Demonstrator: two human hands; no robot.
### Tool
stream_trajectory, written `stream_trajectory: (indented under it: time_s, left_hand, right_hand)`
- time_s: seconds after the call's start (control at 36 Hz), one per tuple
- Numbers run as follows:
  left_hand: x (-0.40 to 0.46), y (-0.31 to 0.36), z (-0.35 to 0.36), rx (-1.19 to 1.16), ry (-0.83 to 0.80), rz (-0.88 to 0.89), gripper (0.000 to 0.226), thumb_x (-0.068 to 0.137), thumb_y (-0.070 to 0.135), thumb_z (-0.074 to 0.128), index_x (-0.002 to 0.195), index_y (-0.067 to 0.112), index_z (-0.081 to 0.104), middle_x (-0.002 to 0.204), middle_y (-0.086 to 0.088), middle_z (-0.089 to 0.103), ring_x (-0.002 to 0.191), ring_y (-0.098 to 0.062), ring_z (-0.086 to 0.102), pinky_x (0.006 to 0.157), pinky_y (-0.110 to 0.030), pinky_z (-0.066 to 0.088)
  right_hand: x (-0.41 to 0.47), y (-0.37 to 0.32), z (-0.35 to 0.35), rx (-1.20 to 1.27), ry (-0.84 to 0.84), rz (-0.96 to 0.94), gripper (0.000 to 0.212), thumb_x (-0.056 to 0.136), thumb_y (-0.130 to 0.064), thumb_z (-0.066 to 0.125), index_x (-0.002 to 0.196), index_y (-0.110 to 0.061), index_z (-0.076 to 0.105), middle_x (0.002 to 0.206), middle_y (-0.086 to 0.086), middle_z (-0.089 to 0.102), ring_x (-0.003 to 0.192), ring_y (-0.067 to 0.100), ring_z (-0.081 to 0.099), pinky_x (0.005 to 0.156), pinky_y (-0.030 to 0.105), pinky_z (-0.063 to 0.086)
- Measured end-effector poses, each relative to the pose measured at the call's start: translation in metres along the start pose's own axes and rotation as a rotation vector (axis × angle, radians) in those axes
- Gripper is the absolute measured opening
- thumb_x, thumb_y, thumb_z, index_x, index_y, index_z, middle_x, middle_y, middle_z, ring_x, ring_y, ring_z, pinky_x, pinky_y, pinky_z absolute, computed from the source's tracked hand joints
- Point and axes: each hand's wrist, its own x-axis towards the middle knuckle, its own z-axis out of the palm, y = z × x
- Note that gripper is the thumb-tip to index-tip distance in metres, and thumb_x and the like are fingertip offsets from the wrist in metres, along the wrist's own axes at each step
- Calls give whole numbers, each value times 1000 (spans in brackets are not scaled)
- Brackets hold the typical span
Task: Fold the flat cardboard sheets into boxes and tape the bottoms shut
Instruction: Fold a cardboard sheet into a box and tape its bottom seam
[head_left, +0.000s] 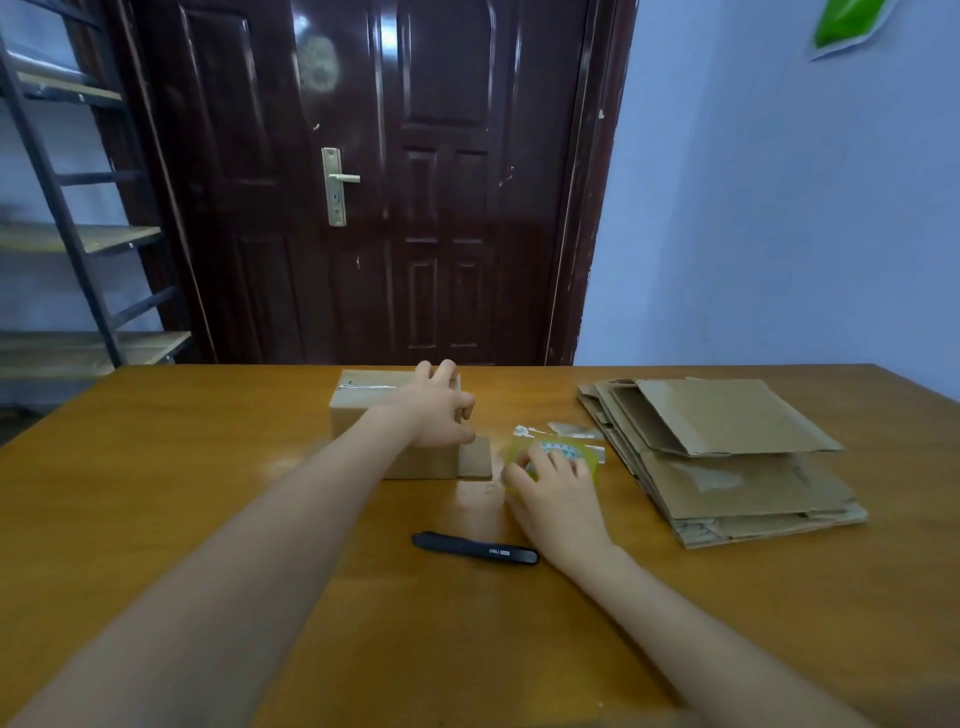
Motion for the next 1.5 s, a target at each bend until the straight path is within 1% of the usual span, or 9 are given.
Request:
stream_trajectory:
  time_s: [0.19,0.36,0.5,1.0,1.11,1.19,1.31,1.42,1.5]
  left_hand:
    - [0,0,1,6,4,3,32,85,49,53,108,27,56,135,-4,26,122,-25,24,97,-43,42]
    - [0,0,0,-4,-11,-1,31,85,49,53,108,28,56,136,-4,25,123,-25,23,97,-44,42]
    - [0,0,0,-10,-16,-3,32,85,49,53,109,28,55,136,-4,25,123,-26,22,99,-45,41]
    - [-5,0,-4,-209,-38,-22,50,90,57,46,136,37,43,146,-6,20,138,-26,15,112,-46,25]
    - [-7,1,-11,-531,49,-61,46,95,49,44,137,32,43,138,-6,35,138,-28,22,114,-46,18]
    - [-7,-2,-17,-636,93,-82,49,98,48,38,139,23,43,138,-5,48,141,-31,23,116,-46,0]
    - [-7,-10,-20,-776,164,-127,51,97,47,40,142,23,41,146,-6,42,145,-33,12,116,-45,5]
    - [-11,-22,-28,-632,412,-210,47,101,32,37,144,13,37,152,-9,33,144,-29,20,116,-39,15]
    - [-16,-38,-28,-372,588,-364,51,102,24,32,148,4,25,157,-11,21,147,-24,11,119,-36,9]
  right_hand:
    - [-8,-3,-12,278,-189,35,20,86,-30,62,102,-21,56,117,-5,45,101,16,48,84,24,40]
    - [-6,0,-22,449,-278,34,13,92,-34,53,97,-24,60,109,-10,41,99,10,48,83,28,47]
    - [-1,1,-28,510,-317,41,26,97,-26,43,97,-21,68,103,-12,41,91,7,49,74,25,45]
    - [15,11,-29,758,-425,143,33,99,-21,38,103,-29,70,108,-4,53,106,10,51,97,31,41]
    - [26,12,-31,769,-396,189,34,99,-19,37,106,-24,69,102,-2,53,105,12,49,97,33,40]
    - [41,12,-34,770,-337,228,33,100,-21,36,106,-24,69,95,-7,50,105,12,47,96,35,38]
    - [64,7,-41,803,-254,262,31,100,-22,38,105,-20,68,101,1,54,97,18,54,92,38,44]
    - [88,-4,-47,802,-182,263,32,100,-20,38,114,-11,66,111,4,57,106,21,55,97,37,43]
    - [108,-16,-47,819,-193,296,40,101,-20,36,137,-10,48,138,6,50,129,20,44,107,31,33]
